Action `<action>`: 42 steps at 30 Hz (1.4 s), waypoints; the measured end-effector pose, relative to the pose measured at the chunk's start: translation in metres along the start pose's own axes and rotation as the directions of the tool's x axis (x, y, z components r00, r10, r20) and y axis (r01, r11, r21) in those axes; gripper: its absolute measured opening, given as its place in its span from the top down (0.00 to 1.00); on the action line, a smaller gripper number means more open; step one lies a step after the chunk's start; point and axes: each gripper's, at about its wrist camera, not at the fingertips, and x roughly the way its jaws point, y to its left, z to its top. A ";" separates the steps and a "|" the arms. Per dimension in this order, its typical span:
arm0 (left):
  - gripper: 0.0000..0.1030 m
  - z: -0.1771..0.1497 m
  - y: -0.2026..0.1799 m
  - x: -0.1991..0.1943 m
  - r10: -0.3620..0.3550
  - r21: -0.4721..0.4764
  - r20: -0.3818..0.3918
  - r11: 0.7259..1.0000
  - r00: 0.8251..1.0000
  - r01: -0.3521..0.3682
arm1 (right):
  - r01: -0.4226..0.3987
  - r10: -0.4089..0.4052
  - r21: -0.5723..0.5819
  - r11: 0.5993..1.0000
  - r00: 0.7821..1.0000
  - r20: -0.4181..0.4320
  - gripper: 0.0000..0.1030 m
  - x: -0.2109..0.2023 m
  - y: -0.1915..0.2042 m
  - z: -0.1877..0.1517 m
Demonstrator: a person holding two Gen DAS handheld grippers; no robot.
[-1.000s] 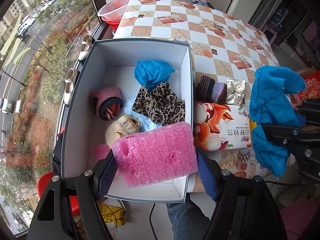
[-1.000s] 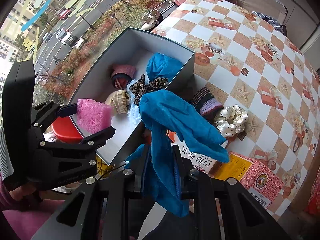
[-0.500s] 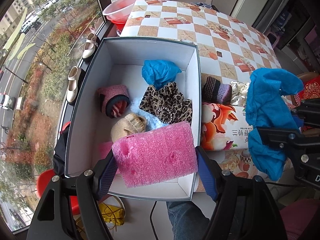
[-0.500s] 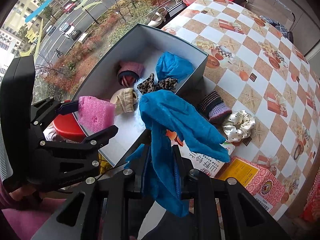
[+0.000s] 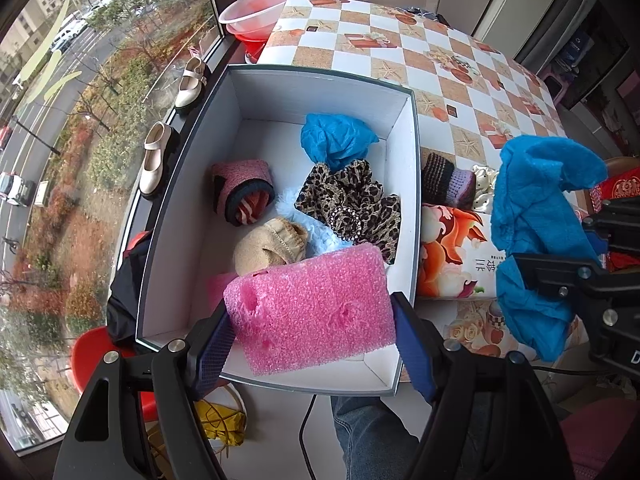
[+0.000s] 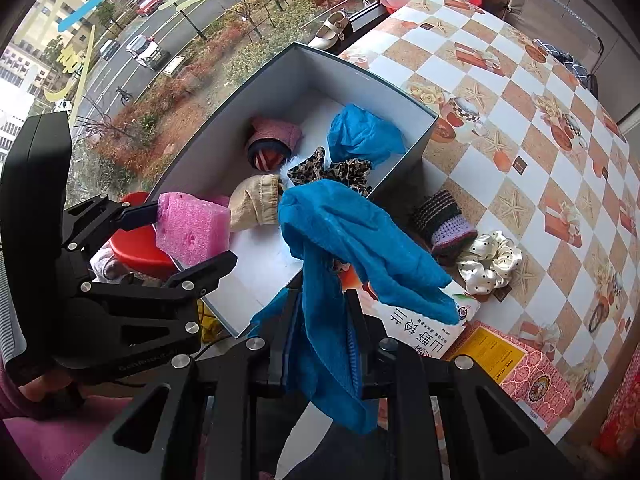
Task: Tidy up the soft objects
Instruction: 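Lower the pink sponge over the box with the left tool while the right tool holds the blue cloth, then open both tools to drop the pink sponge and blue cloth into the box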
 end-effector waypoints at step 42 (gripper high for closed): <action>0.25 0.000 0.017 0.004 0.004 -0.034 -0.009 0.999 1.000 -0.005 | -0.006 0.005 -0.032 0.999 1.000 -0.024 0.78 0.010 0.008 0.013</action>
